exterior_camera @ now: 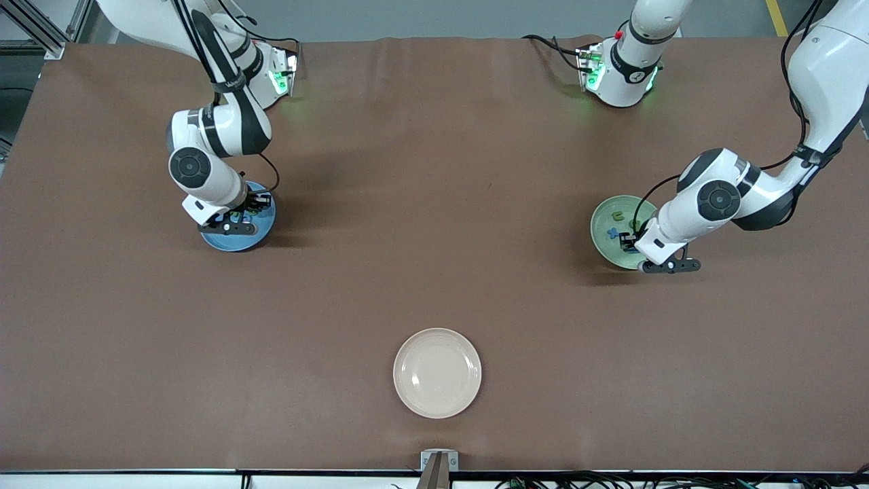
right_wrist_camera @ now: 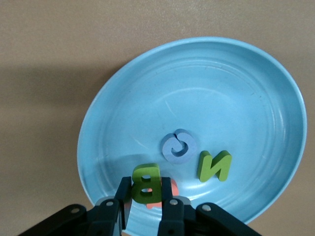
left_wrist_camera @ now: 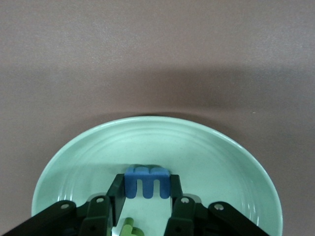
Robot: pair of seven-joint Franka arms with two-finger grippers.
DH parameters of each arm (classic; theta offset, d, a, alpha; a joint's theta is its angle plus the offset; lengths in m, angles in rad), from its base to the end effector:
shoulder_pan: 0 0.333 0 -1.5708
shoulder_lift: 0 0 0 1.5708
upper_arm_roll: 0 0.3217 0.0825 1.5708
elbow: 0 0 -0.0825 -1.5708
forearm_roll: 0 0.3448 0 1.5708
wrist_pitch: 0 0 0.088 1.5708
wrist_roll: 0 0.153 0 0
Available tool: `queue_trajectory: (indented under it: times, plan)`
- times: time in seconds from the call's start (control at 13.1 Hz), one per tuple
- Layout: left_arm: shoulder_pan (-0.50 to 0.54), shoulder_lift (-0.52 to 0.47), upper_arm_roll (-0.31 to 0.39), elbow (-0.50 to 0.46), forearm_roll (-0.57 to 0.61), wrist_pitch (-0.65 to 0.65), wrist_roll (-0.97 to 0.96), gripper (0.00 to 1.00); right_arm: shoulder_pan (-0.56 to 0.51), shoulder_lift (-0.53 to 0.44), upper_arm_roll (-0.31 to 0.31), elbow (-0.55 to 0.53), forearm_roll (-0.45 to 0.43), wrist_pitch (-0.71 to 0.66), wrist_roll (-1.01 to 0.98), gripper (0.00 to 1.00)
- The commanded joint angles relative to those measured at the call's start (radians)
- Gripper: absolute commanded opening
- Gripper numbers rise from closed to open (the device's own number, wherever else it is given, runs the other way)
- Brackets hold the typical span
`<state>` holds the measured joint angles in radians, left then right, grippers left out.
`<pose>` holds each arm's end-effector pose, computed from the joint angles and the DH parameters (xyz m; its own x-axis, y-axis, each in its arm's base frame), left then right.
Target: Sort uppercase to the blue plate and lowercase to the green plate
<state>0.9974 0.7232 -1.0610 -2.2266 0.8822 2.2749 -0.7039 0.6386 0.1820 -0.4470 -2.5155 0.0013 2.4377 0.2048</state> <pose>0.4933 -0.0227 0.1743 0.9937 0.0271 -0.1087 0.0258 -0.9996 -0.0132 0.4043 0.0702 0.1957 0.9754 -0.0308 -0.2183 -0.0034 -0.9922 0.1247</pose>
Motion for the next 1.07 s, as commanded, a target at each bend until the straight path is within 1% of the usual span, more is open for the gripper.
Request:
queue_trajectory:
  times: [0.0,0.08,0.15,0.3,0.46,0.53,0.61,0.69,0.76,0.99]
  plan:
    - [0.000,-0.008,0.003,-0.002,0.023,0.011,0.003,0.34,0.003,0.022,0.008,0.001,0.012,0.035,0.005,0.00]
    - [-0.002,-0.008,0.003,0.005,0.023,0.005,0.006,0.61,0.007,0.025,0.008,0.001,0.023,0.038,0.005,0.00]
    - [-0.002,-0.008,0.003,0.005,0.023,0.005,0.004,0.77,0.009,0.025,0.008,0.003,0.032,0.038,0.005,0.00]
    - [-0.002,-0.013,0.003,0.008,0.023,0.005,0.006,0.92,0.009,0.034,0.010,0.012,0.034,0.038,0.005,0.00]
    - [-0.002,-0.014,0.001,0.016,0.021,0.005,0.003,0.99,0.009,0.039,0.010,0.018,0.035,0.038,0.007,0.00]
    - [-0.002,-0.014,0.000,0.025,0.021,0.005,0.000,1.00,0.009,0.039,0.010,0.018,0.040,0.037,0.007,0.01]
    - [-0.002,-0.014,-0.004,0.028,0.020,0.005,-0.003,1.00,0.009,0.039,0.010,0.020,0.045,0.037,0.007,0.09]
    - [-0.002,-0.016,-0.004,0.034,0.020,0.005,-0.002,1.00,0.009,0.039,0.011,0.020,0.052,0.037,0.007,0.58]
    - [-0.002,-0.016,-0.004,0.036,0.020,0.005,-0.002,1.00,0.009,0.039,0.010,0.018,0.055,0.035,0.007,1.00]
    - [-0.003,-0.019,-0.007,0.051,0.012,0.003,0.004,1.00,0.009,0.036,0.010,0.023,0.054,0.023,0.004,1.00]
